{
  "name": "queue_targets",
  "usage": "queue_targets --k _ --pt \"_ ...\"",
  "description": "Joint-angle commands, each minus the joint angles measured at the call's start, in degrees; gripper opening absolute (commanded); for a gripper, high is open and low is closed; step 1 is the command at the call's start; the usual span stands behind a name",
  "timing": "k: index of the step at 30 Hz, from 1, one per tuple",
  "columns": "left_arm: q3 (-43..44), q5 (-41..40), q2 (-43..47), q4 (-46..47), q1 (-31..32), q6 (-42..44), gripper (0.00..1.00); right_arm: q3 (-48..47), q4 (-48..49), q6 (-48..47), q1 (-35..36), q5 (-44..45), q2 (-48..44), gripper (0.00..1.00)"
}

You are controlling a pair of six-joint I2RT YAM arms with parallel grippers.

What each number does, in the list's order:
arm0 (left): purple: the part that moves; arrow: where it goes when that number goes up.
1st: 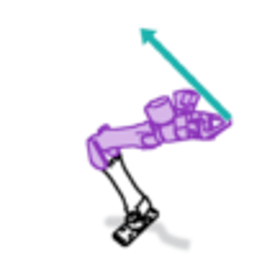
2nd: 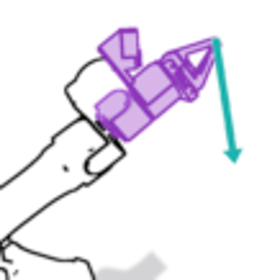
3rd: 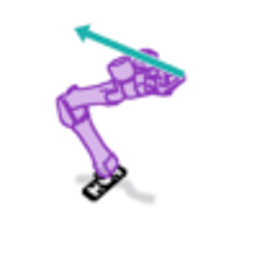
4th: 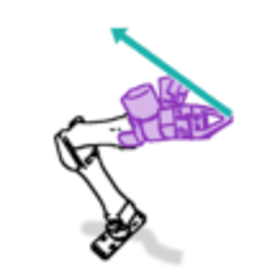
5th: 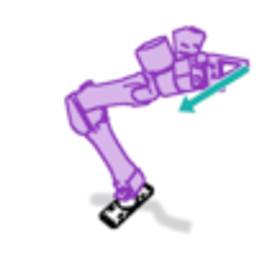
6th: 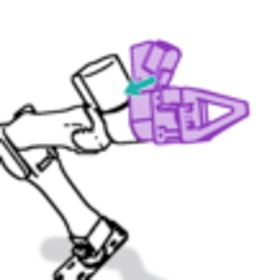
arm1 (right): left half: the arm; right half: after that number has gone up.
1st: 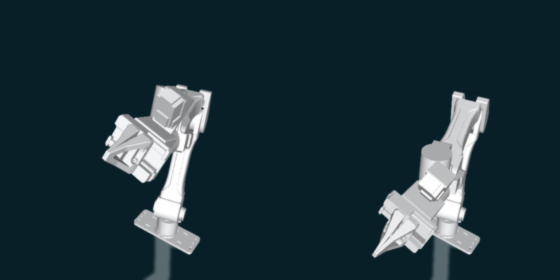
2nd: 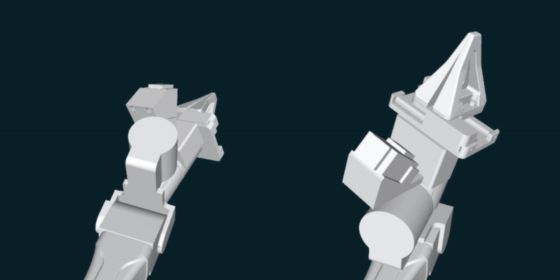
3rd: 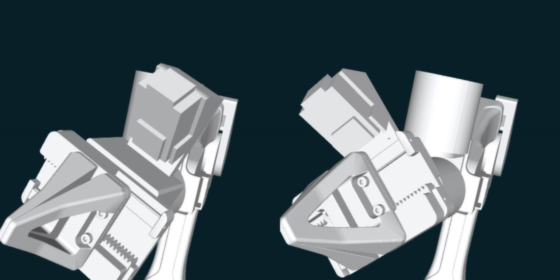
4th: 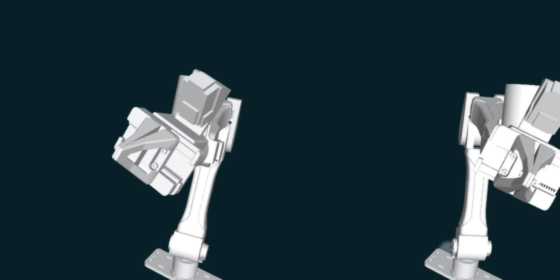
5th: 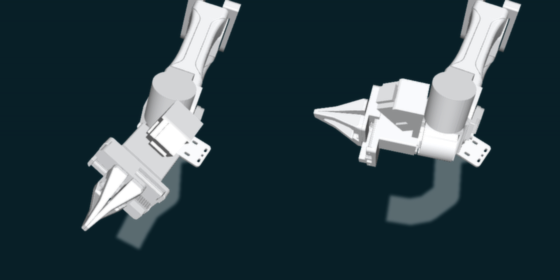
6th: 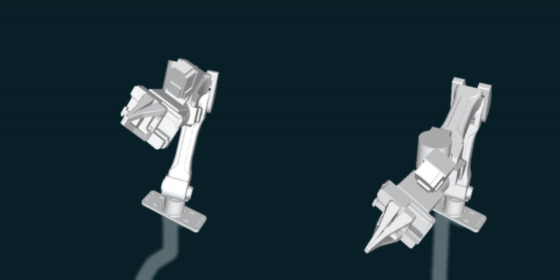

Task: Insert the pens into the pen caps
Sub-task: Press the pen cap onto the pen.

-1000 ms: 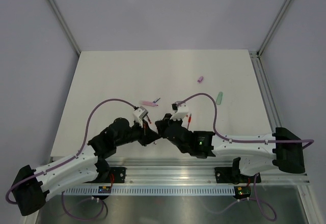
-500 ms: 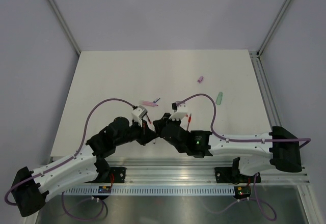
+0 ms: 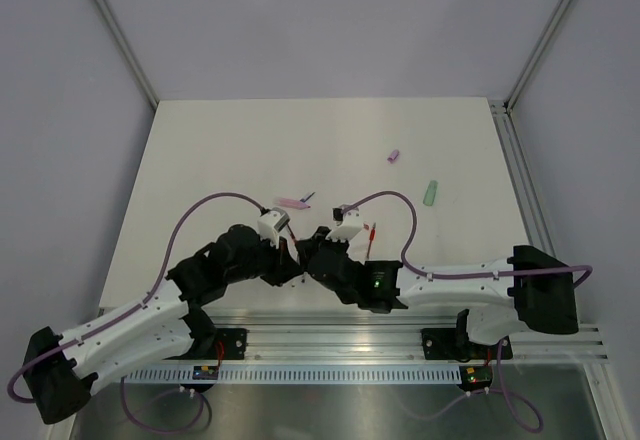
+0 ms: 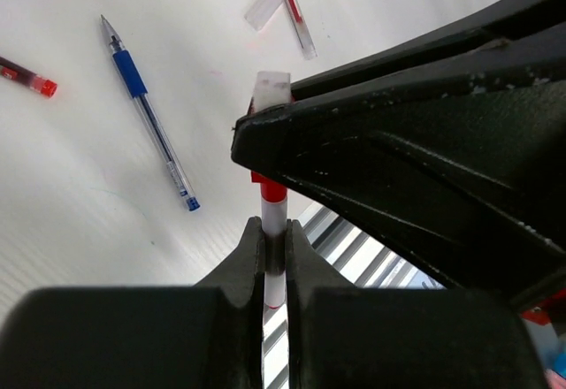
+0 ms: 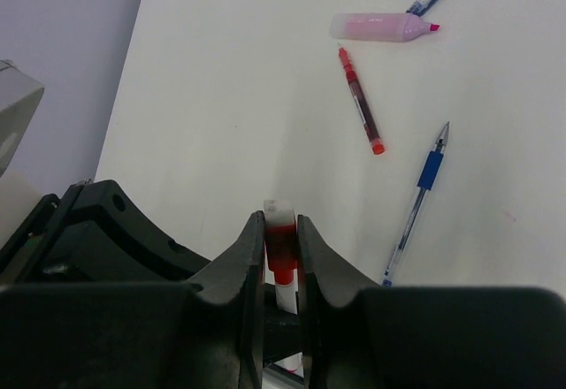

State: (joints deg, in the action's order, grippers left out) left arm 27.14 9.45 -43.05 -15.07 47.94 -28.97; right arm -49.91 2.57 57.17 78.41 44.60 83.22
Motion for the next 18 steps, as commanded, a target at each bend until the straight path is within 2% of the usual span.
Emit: queue_targets --k 1,5,10,12,15,18 --pt "13.9 -7.2 1.6 40.6 -2.7 -0.7 0.0 5.4 -11.6 4.0 7.1 -21.0 4.3 0.0" --pt "14.7 -7.1 0.2 41.8 -2.7 -1.1 0.0 4.4 -8.5 1.6 7.1 -22.8 4.9 0.0" --pt "13.1 -6.5 -0.9 43.4 -2.7 -1.5 0.0 3.0 -6.4 -4.0 6.9 -21.7 0.8 0.0" --pt "12.8 -6.4 -1.5 43.6 -2.7 -1.7 0.0 0.5 -7.4 -4.7 6.8 -23.4 2.4 0.0" --pt "12.5 -7.4 -0.3 43.6 -2.6 -0.7 0.0 1.5 -8.9 -2.2 6.1 -25.3 5.9 0.0" --pt "13.0 -7.9 0.5 42.4 -2.6 0.7 0.0 7.5 -7.2 1.7 5.4 -24.1 2.4 0.0"
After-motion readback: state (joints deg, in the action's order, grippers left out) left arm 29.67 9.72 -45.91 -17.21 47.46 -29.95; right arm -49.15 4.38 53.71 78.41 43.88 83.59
